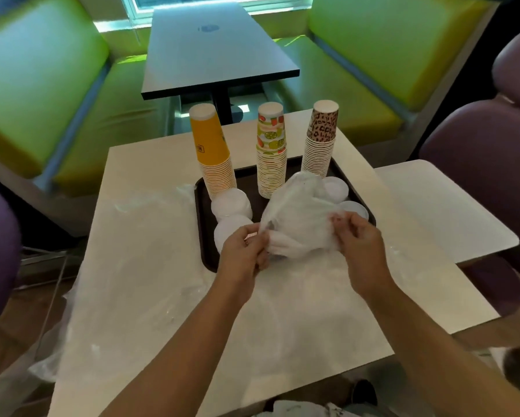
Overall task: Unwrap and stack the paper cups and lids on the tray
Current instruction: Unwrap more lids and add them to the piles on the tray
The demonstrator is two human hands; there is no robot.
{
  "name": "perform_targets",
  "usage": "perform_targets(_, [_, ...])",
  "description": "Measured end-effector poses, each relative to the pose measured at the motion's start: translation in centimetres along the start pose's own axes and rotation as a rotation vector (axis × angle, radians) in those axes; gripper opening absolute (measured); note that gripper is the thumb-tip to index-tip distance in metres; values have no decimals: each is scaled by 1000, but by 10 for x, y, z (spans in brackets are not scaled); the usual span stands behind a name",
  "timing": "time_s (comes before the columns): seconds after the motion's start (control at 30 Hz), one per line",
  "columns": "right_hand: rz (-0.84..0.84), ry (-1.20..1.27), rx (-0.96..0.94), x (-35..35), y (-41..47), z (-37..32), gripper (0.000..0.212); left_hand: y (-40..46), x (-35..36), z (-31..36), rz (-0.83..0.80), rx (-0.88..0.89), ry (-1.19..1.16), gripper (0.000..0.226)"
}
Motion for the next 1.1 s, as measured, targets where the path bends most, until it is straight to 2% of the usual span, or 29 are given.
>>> perform_targets(0.07, [79, 158, 138, -14, 13, 1, 19, 11, -20, 3, 92, -18, -57, 17])
perform_targets(0.1, [134, 195, 142, -22, 20, -1, 19, 16, -32, 6, 157, 8, -55, 19])
perform_targets(0.17, [161, 40, -67, -38, 30, -21, 18, 15, -53, 26, 279, 196, 90, 14])
perform_targets(0.2, [82, -88, -208, -37, 31, -35, 17, 9, -55, 41, 302, 346, 207, 11])
perform_targets(0.23, [-44, -214, -310, -30, 30, -45, 15, -1, -46, 56, 270, 504, 322, 15])
perform_targets(0.27, [-193, -333, -386, -19, 26, -51, 12, -14, -31, 71, 198, 640, 432, 29])
perform_targets(0.3, [-317, -443, -466, -9, 20, -54, 9, -26, -11, 81, 97, 748, 521, 49])
perform_targets(0.37, [-448, -565, -627, 6, 9, -59, 12, -41, 31, 84, -126, 877, 667, 86])
perform_targets(0.43, [-503, -528, -658, 14, 3, -65, 17, -42, 65, 68, -306, 857, 748, 105])
perform_targets(0.5, [-546, -493, -624, 18, 0, -69, 18, -35, 85, 46, -412, 735, 724, 104])
perform_targets(0.53, [-551, -517, -606, 17, 0, -70, 18, -31, 89, 35, -433, 695, 707, 95])
perform_targets(0.67, [-510, -428, -491, 0, 17, -74, 17, -22, 90, -2, -391, 629, 841, 25])
perform_targets(0.77, [-368, -292, -453, -24, 38, -85, 17, -17, 74, -21, -369, 497, 827, 5])
perform_targets(0.83, [-295, -250, -489, -37, 47, -91, 18, -12, 59, -28, -377, 418, 816, 9])
perform_targets(0.93, [-224, -238, -506, -49, 57, -94, 18, -5, 37, -29, -418, 383, 1008, 4])
perform_targets(1.0, [-240, -245, -531, -51, 58, -100, 18, -5, 29, -12, -386, 493, 1205, 44])
perform_targets(1.03, [-277, -266, -550, -49, 56, -103, 19, -7, 30, 2, -333, 551, 1196, 67])
perform_targets(1.1, [-392, -314, -565, -42, 47, -107, 21, -21, 43, 37, -251, 617, 932, 94])
Point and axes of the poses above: each hand's wrist, its own y-axis towards the middle knuckle, its own x-axis out of the palm, z = x × y, the point moved 6 cm from there along y, towards the middle knuckle, and after that the axes turned 15 degrees about z, right-handed, at the moved point
